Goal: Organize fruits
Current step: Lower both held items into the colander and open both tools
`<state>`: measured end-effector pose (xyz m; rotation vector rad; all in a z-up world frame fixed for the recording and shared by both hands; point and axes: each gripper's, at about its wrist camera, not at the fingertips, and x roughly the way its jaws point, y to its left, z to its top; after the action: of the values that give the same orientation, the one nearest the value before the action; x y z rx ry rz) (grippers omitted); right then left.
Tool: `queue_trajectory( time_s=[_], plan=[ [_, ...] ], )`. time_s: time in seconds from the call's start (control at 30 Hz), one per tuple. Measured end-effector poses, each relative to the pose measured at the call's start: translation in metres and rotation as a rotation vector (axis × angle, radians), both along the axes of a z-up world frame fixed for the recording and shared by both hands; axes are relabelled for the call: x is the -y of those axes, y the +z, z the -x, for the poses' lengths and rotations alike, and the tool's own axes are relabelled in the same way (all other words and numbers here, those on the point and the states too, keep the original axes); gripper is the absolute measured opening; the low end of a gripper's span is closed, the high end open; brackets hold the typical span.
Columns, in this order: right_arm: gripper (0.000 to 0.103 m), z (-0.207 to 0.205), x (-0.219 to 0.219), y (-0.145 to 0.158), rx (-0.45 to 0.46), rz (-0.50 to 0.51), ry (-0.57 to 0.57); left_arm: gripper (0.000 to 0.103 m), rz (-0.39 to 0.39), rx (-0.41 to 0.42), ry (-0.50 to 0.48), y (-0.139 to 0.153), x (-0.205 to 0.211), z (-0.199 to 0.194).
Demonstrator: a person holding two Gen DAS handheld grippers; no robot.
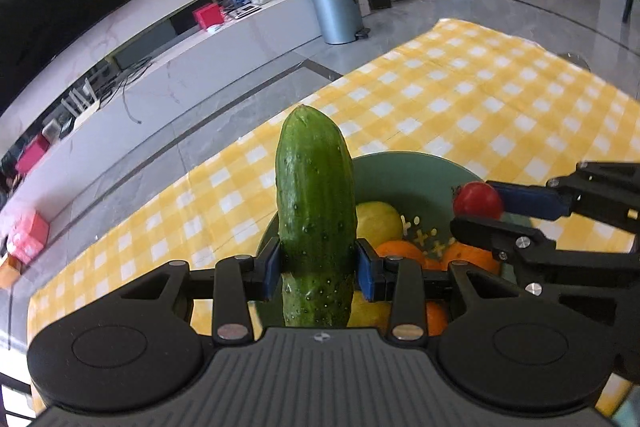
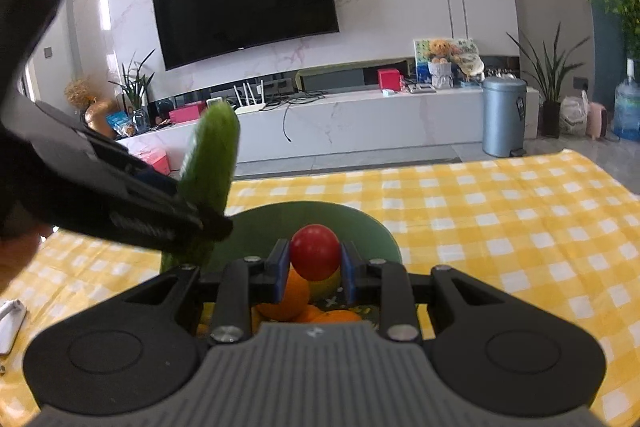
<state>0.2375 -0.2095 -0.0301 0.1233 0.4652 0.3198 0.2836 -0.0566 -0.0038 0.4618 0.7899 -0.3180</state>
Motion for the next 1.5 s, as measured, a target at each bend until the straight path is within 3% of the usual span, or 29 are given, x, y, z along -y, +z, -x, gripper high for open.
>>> queue_trajectory(
  time_s=[0.17,0.4,0.6,0.67,1.03,1.23,1.5],
  plan=[
    [0.023,-0.022,0.001,-0.010,-0.027,0.002,-0.017,0.043,-0.057,-0.029,-0.033,-0.018,0.011,-0.015],
    [0.023,-0.038,-0.002,-0.024,-0.058,0.027,0.001,0.043,-0.058,-0.055,-0.036,-0.032,0.007,-0.032],
    [0.023,-0.043,-0.003,-0.027,-0.063,0.035,0.007,0.045,0.040,-0.053,0.003,-0.033,-0.007,-0.036],
    [0.023,-0.044,-0.002,-0.029,-0.067,0.029,0.008,0.049,0.064,-0.048,0.007,-0.030,-0.010,-0.033],
    [0.024,-0.042,0.002,-0.025,-0.061,0.010,0.003,0.050,0.204,0.017,0.045,-0.008,-0.032,0.010],
    [0.024,-0.040,0.000,-0.021,-0.108,0.018,0.027,0.050,0.278,0.018,0.166,-0.003,-0.054,0.041],
    [0.024,-0.036,-0.012,-0.015,-0.237,-0.015,0.124,0.051,0.391,0.021,0.325,-0.012,-0.089,0.078]
  ],
)
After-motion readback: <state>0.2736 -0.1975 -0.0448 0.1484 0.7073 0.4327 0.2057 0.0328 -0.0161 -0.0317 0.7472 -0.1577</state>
